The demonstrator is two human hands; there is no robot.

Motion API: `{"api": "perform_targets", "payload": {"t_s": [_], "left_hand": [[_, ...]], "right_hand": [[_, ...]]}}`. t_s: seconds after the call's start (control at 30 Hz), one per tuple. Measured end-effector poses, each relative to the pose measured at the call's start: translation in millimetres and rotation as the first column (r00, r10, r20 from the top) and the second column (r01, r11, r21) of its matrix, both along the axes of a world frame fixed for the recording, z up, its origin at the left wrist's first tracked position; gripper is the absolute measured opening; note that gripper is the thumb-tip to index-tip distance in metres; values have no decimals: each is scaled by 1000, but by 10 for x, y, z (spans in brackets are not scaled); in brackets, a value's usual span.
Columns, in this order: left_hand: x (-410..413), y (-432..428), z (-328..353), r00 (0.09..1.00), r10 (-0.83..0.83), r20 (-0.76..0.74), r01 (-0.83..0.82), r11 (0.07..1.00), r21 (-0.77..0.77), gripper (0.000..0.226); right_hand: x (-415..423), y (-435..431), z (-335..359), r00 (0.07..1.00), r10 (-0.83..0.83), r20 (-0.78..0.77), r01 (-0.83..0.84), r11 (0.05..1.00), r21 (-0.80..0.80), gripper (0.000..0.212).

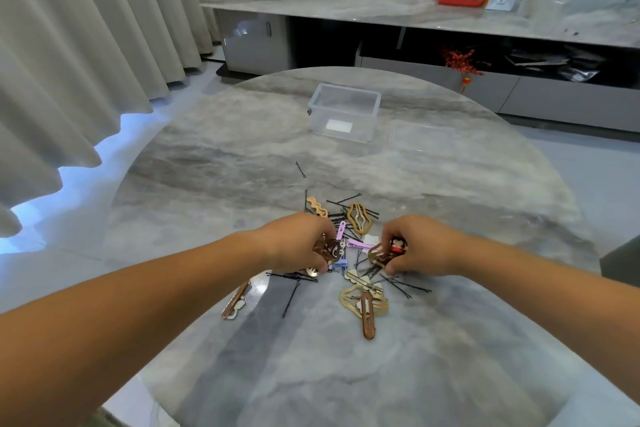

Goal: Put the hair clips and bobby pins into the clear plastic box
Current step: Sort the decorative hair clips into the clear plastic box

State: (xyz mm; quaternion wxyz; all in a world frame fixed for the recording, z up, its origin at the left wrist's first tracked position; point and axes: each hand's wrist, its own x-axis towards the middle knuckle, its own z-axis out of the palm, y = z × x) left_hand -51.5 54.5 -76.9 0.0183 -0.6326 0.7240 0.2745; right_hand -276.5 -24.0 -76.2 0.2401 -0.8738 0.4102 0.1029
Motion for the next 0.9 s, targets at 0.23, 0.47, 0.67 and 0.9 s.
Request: {"api": "perform_targets", "payload": {"t_s": [0.23, 0.47, 0.67, 0.9], "left_hand": [[34, -57, 32, 999, 22, -26, -18, 986, 163, 33], [356, -447, 278, 834, 334, -439, -336, 939, 76, 21], [557, -1313, 517, 687, 401, -606, -561, 823, -92, 7], [734, -2448, 613, 785, 414, -461, -591, 724, -356, 15]], "right_hand": [[-35, -91, 71, 983, -70, 172, 46, 989, 142, 24], [109, -338, 351, 834, -409, 370, 183, 838, 514, 9], [702, -1141, 636, 666, -540, 515, 389, 840, 377, 14], [1354, -2252, 659, 657, -500, 564, 514, 844, 150, 12]]}}
